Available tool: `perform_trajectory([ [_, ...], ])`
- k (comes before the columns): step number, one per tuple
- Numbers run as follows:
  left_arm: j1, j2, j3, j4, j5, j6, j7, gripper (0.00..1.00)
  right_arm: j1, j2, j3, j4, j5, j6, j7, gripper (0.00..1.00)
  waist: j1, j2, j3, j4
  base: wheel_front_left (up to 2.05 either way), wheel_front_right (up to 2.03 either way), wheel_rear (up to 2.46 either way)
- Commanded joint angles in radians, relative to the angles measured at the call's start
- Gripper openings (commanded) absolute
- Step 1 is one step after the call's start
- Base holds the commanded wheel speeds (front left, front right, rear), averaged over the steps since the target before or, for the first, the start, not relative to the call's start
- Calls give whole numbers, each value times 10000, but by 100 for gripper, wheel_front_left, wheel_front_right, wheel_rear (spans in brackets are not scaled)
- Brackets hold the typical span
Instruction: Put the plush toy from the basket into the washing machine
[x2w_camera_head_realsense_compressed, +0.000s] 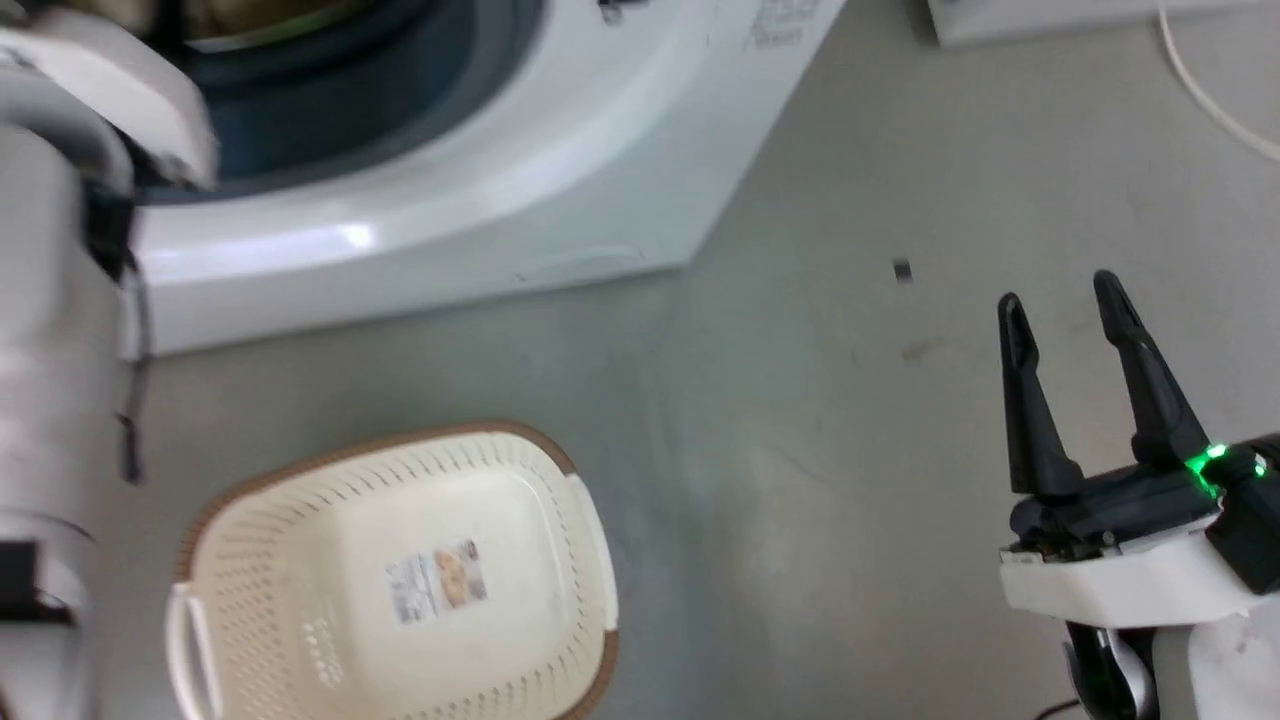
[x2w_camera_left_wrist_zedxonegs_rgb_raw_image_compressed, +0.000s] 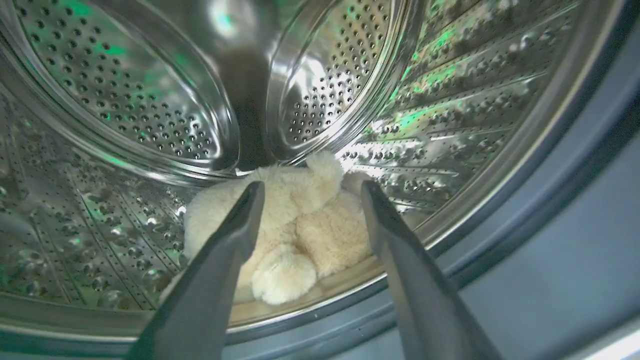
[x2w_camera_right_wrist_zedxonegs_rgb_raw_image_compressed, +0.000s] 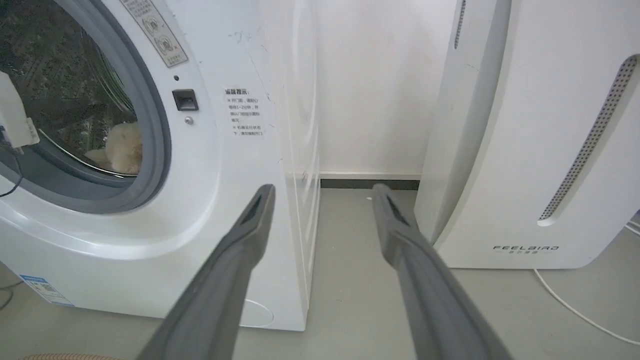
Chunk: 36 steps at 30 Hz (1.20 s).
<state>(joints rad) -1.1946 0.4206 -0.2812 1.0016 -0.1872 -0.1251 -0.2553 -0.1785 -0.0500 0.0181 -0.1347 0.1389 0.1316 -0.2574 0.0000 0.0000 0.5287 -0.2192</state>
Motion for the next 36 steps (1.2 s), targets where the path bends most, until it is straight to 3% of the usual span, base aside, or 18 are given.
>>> perform_trajectory([
  [1,427,-136,-28,-291,-51,2,-54,100,191,-2,-65,50,-102,-9,-44,100,0,0,-1020,610,0,0,0],
  [2,1414,-392,2,-1121,-117,114,-59,100,401,-2,-131,124,-231,-9,-44,100,0,0,-1712,937,0,0,0],
  [10,4461,-884,652,-3828,-624,696,-63,100,1051,-2,-308,282,-404,-9,-44,100,0,0,-3030,1630,0,0,0],
  [13,6419,-1151,1124,-5561,-823,1193,-63,100,1478,-2,-360,326,-449,-9,-44,100,0,0,-3579,1833,0,0,0],
  [20,9631,-1851,1544,-8135,-753,2025,-64,100,1993,-2,-463,354,-427,-9,-44,100,0,0,-4196,2057,0,0,0],
  [29,11747,-2515,1200,-9096,-258,2413,-64,100,2457,-2,-419,509,-318,-9,-44,100,0,0,-4696,2315,0,0,0],
  [36,12181,-2673,1097,-9147,36,2502,-64,100,2637,-2,-330,614,-222,-9,-44,100,0,0,-4830,2356,0,0,0],
])
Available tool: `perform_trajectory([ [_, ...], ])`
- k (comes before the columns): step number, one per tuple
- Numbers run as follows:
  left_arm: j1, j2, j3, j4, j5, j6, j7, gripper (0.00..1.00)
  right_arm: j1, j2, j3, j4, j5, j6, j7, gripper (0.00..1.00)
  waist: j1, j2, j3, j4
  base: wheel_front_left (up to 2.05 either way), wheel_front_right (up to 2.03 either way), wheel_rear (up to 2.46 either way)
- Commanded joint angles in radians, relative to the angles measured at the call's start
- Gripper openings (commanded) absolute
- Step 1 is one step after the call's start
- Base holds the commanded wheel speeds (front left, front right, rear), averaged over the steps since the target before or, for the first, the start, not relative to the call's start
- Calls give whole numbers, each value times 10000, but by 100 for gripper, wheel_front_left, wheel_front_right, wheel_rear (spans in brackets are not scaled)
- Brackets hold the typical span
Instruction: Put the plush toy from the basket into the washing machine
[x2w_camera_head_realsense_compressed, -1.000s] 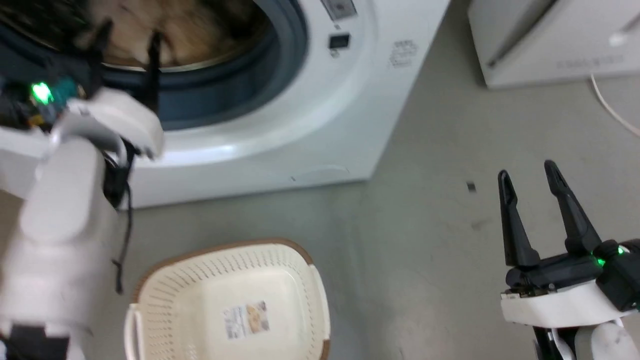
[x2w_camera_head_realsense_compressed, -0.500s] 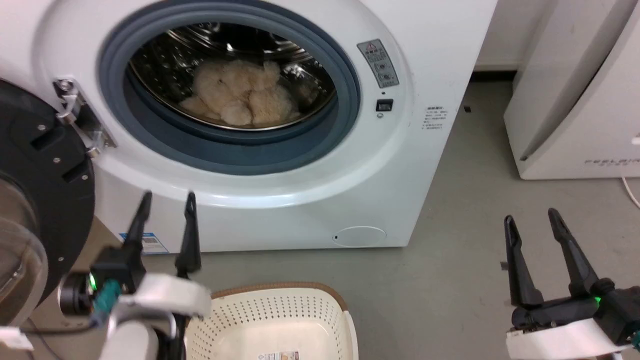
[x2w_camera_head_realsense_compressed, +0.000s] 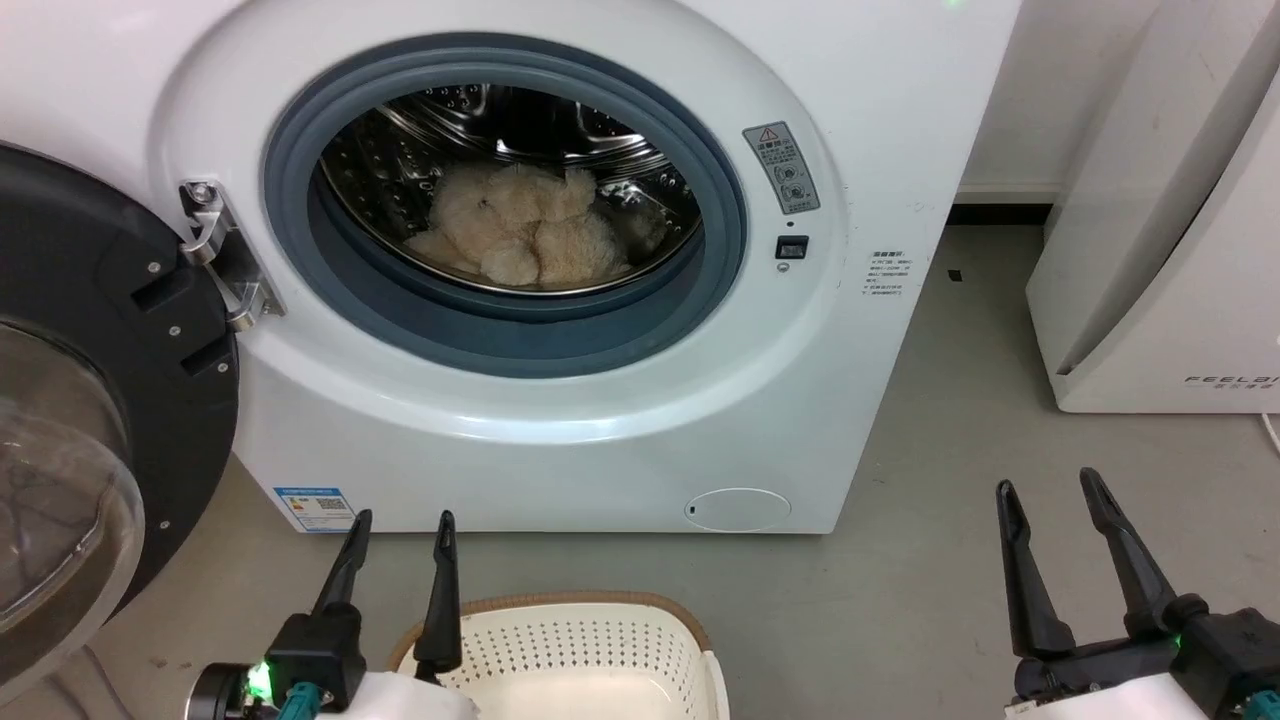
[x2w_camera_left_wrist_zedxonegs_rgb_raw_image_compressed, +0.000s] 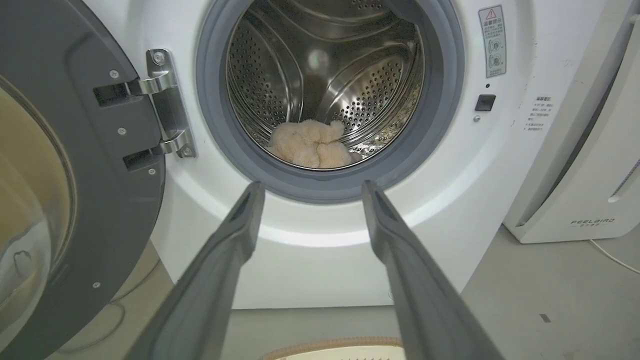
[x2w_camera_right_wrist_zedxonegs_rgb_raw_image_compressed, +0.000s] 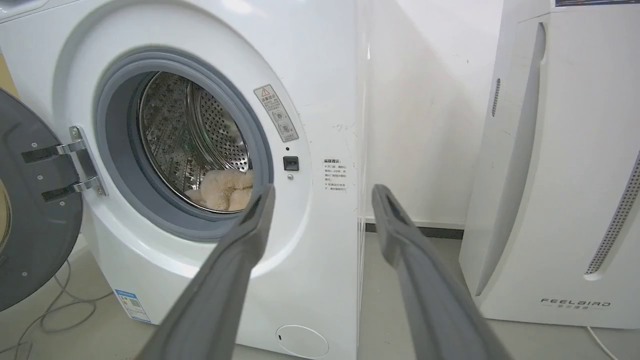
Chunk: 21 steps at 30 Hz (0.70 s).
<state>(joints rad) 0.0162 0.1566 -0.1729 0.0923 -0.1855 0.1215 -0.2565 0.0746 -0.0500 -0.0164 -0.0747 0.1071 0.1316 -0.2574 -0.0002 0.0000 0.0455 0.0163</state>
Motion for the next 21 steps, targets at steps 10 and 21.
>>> perform_trajectory([
  [10,33,-144,-13,3,152,-10,9,0,-2,0,73,56,-16,0,3,0,2,0,-45,9,0,0,0],
  [21,18,-213,106,-64,280,-101,206,0,-59,0,74,108,-97,-1,196,0,2,0,-77,-4,0,0,0],
])
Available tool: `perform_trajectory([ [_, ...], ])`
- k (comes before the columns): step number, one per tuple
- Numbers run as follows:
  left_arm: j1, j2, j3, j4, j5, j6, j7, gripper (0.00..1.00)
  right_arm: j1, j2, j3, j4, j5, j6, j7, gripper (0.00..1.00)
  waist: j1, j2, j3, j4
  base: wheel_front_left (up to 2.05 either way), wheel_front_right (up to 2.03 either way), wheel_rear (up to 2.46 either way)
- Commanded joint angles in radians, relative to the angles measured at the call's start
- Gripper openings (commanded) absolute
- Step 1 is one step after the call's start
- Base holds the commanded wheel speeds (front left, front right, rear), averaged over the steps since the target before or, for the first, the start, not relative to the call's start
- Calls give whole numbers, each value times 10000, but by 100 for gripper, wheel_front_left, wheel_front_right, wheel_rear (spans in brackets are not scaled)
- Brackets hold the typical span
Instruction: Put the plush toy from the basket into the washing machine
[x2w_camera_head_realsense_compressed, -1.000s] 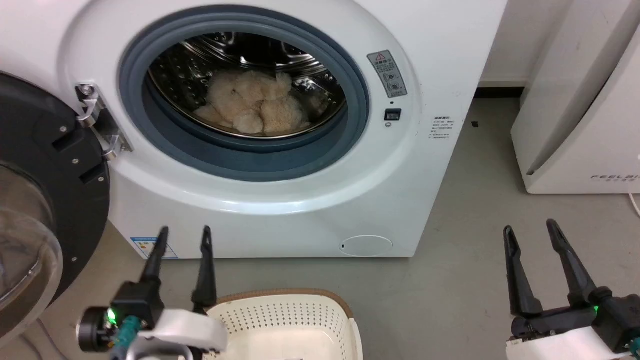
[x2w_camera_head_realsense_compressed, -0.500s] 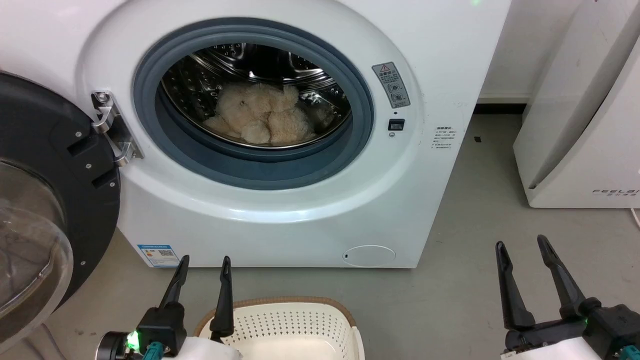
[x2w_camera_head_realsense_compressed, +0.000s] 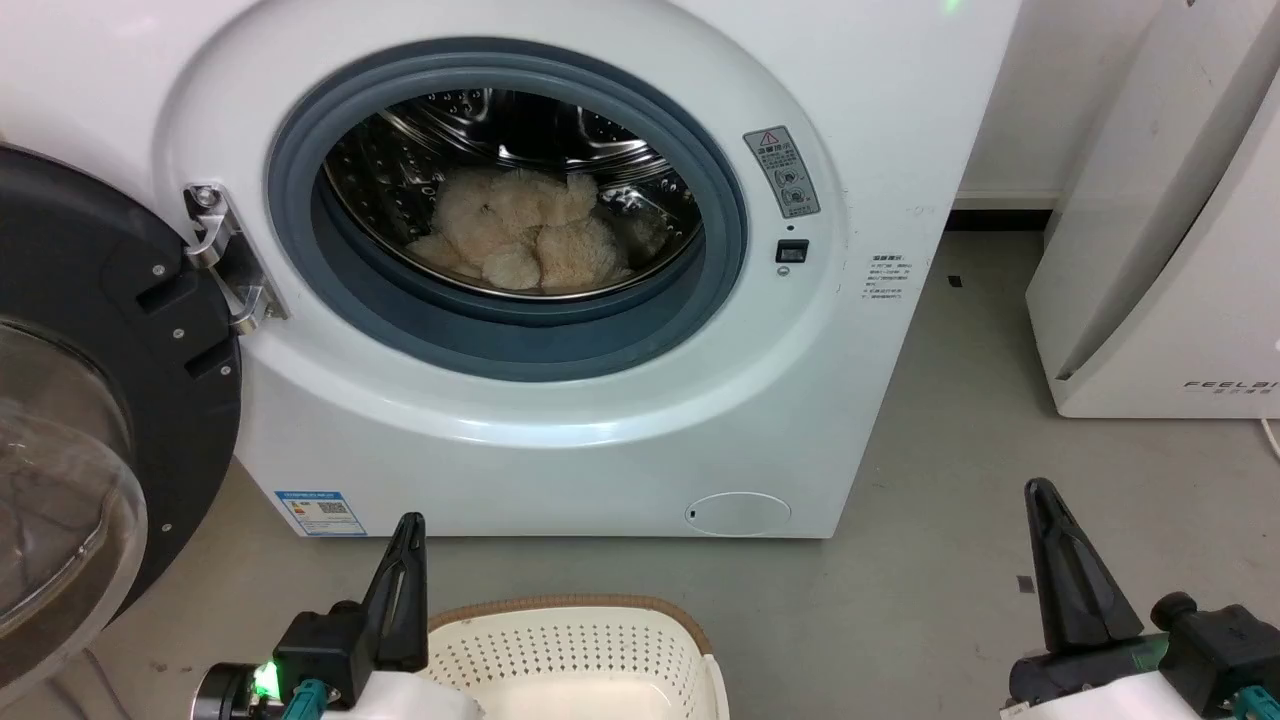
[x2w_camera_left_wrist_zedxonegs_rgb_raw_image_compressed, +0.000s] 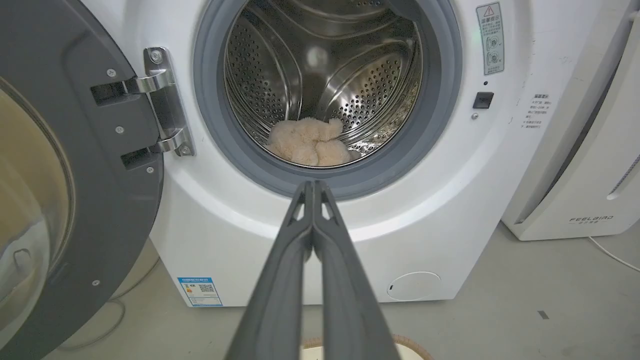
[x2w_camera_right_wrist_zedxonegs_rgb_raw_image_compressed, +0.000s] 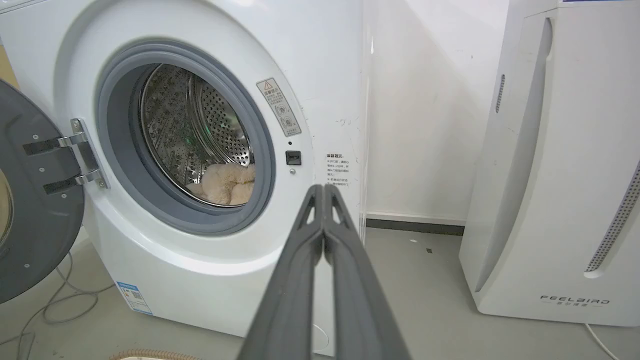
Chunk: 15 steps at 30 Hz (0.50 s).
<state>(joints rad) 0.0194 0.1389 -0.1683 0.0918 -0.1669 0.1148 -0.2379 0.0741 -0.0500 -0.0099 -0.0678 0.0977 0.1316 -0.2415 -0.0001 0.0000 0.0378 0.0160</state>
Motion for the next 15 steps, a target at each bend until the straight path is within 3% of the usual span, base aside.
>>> perform_trajectory([
  [1,-16,-44,74,-66,108,-43,40,0,-59,0,10,44,-11,-1,58,0,1,0,-4,-2,0,0,0],
  [15,-38,-147,270,-170,298,-178,326,0,-142,0,21,122,-129,-2,345,0,1,0,-49,-21,0,0,0],
])
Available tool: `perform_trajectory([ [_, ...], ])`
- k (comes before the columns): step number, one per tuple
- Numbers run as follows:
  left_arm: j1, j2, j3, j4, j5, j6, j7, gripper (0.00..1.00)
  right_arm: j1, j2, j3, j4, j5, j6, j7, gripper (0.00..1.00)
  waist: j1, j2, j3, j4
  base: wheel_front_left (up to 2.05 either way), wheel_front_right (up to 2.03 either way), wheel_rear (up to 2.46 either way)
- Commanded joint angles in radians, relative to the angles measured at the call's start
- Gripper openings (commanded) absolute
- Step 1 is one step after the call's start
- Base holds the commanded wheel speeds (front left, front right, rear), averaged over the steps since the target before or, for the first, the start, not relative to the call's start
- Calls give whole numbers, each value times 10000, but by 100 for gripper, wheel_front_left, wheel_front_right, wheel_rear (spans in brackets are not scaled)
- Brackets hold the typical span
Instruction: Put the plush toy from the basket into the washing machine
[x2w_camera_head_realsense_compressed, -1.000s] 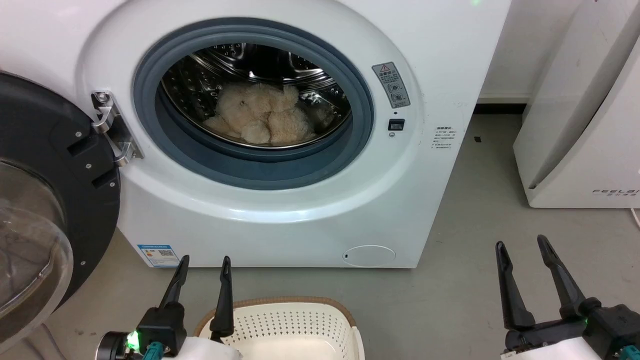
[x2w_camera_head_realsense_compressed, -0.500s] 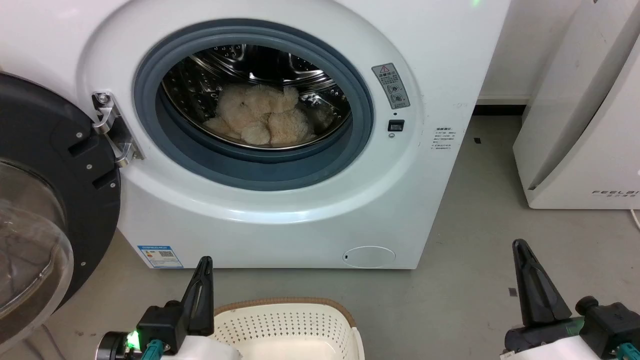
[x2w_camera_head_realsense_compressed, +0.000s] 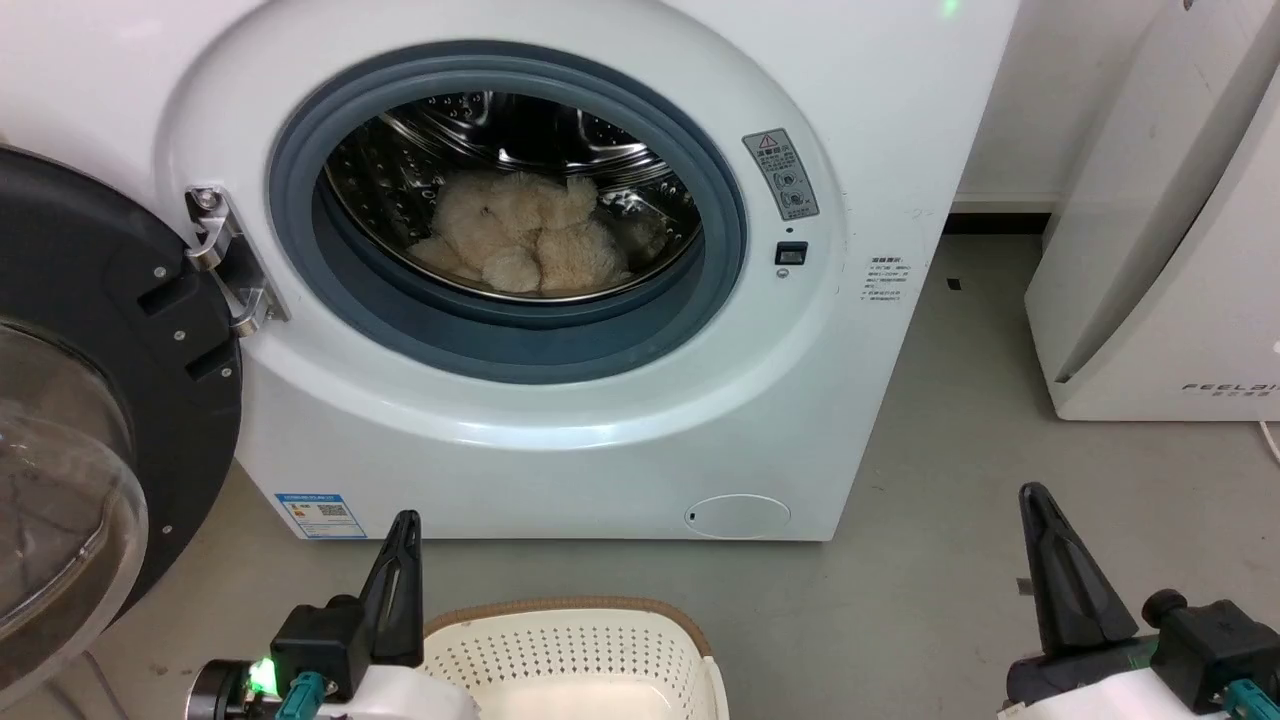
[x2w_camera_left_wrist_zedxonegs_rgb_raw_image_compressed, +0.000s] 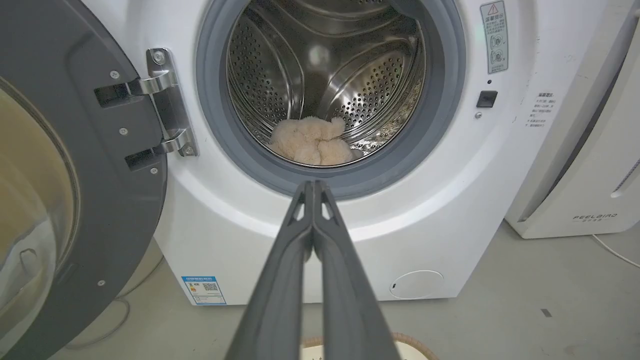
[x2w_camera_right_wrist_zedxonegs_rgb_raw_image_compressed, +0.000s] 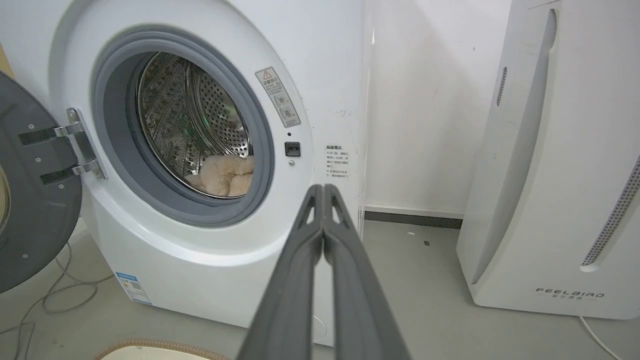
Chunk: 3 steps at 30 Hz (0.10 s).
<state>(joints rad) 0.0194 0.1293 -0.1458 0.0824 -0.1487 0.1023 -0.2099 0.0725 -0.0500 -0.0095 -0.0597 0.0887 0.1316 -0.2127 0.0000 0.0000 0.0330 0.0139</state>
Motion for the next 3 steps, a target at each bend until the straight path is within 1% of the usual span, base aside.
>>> perform_trajectory([
  [1,-39,-58,60,-83,130,-63,66,0,-133,-1,18,47,-47,-2,78,0,0,0,-4,-2,0,0,0],
  [3,-44,-80,102,-106,170,-92,127,0,-151,-1,20,63,-73,-2,140,0,0,0,-14,-6,0,0,0],
])
